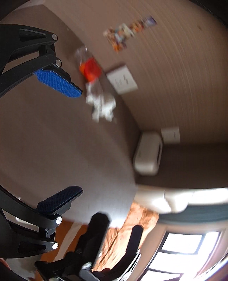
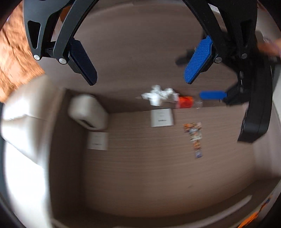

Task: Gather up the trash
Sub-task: 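Move both open tools back toward the bottle and tissue on the desk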

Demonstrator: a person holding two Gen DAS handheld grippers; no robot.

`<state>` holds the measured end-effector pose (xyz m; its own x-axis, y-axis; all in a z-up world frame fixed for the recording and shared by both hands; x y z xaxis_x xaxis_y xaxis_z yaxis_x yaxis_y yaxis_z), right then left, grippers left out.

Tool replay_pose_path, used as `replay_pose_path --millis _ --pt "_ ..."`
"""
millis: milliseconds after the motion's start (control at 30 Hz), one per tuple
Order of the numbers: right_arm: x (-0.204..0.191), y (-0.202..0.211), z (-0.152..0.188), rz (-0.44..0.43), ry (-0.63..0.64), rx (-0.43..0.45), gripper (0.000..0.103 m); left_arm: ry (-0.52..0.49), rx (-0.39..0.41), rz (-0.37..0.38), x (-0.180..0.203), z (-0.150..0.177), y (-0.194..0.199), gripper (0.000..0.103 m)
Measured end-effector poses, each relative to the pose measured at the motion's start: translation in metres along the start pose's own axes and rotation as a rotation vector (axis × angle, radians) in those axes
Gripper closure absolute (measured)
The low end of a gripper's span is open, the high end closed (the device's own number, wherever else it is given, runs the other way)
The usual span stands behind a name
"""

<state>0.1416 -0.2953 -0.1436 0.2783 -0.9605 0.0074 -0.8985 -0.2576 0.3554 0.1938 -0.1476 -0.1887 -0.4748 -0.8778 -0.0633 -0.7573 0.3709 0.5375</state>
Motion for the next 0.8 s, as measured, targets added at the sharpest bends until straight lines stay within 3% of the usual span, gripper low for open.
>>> replay_pose_path --millis 167,333,533,800 --pt "-0.038 -0.078 -0.005 -0.091 0.073 -0.073 0.004 -0.024 -0.002 -0.139 -0.087 -0.001 -0.024 0.004" --pt "-0.051 -0.135 0.000 -0.114 0.080 -0.123 0.004 -0.057 -0.028 -0.178 -0.129 0.002 -0.055 0.004" --pt "-0.051 -0.179 0.004 -0.115 0.032 -0.176 0.004 -0.078 -0.049 -0.151 -0.152 0.005 -0.078 0.004" --pt "-0.053 -0.219 0.015 -0.096 0.017 -0.270 0.004 -0.154 -0.114 -0.029 -0.174 0.010 -0.109 0.004"
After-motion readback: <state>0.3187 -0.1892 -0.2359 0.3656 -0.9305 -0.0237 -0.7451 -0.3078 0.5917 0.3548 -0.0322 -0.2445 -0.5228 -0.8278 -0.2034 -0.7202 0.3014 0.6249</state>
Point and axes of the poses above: each gripper's, at about its wrist camera, not at the fingertips, and y roughly against the way its jaws point, x to its right, z to its underside, the point moved 2 cm from there along -y, roughly the way its jaws point, and after that the axes turned 8 degrees about x, right-handed, at the moved point
